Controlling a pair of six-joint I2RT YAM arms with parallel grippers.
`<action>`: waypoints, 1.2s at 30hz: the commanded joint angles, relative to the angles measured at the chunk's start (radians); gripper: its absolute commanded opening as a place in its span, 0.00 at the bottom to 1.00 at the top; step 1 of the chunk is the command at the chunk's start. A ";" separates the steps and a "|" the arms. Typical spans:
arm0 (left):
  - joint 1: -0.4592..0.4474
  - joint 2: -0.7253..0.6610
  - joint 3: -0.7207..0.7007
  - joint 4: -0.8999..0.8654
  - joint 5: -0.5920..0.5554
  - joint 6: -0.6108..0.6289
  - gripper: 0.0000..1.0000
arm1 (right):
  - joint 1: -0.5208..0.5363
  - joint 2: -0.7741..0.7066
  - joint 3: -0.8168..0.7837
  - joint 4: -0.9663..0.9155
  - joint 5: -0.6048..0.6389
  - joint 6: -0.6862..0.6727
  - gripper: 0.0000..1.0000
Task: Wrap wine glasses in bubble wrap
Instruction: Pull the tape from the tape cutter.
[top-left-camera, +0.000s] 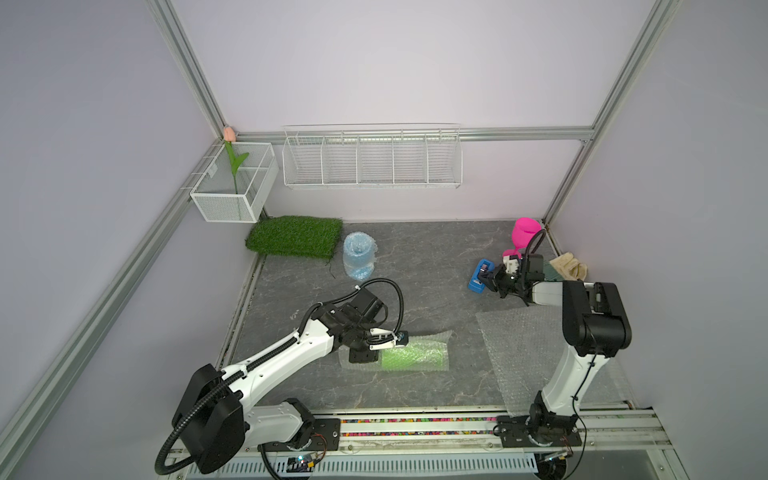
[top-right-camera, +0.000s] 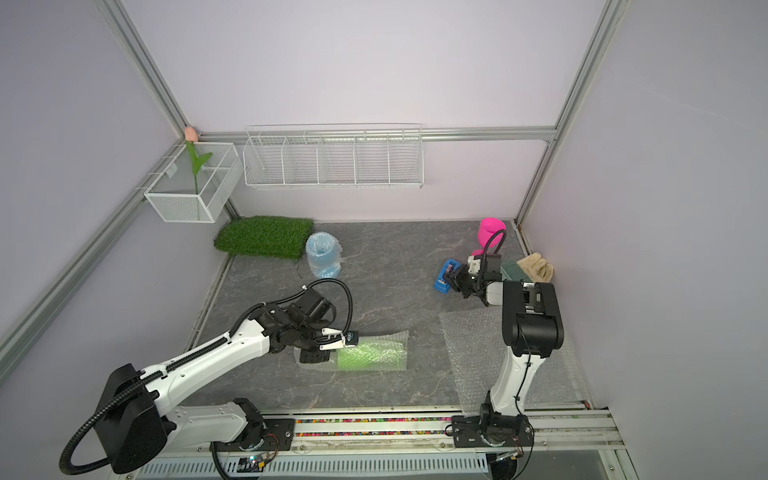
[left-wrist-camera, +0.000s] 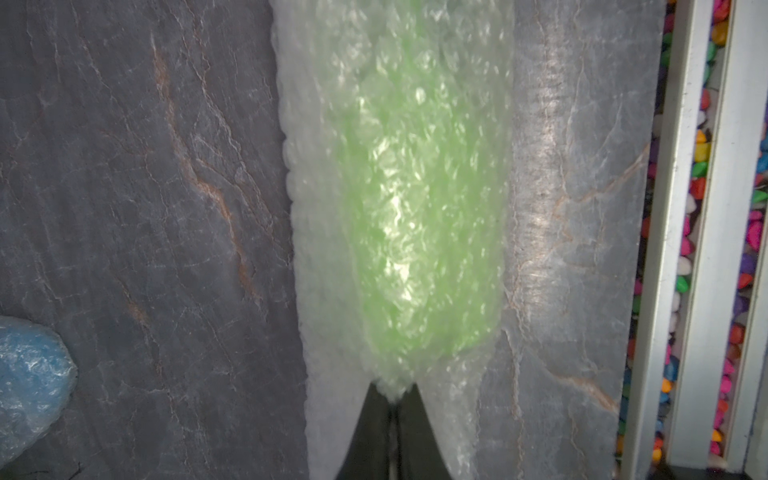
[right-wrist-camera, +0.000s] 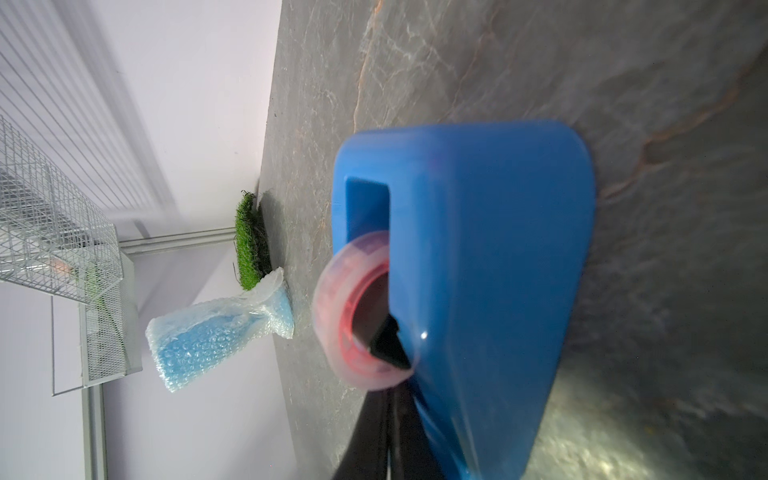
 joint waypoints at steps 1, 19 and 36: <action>-0.002 0.008 -0.011 0.002 0.016 0.019 0.07 | -0.001 -0.014 0.006 0.007 -0.006 0.034 0.07; -0.002 -0.066 -0.066 0.055 0.005 0.003 0.08 | 0.069 -0.343 -0.101 -0.110 -0.021 0.123 0.07; -0.002 -0.110 -0.103 0.093 0.021 -0.001 0.08 | 0.295 -0.593 -0.334 -0.218 0.123 0.180 0.07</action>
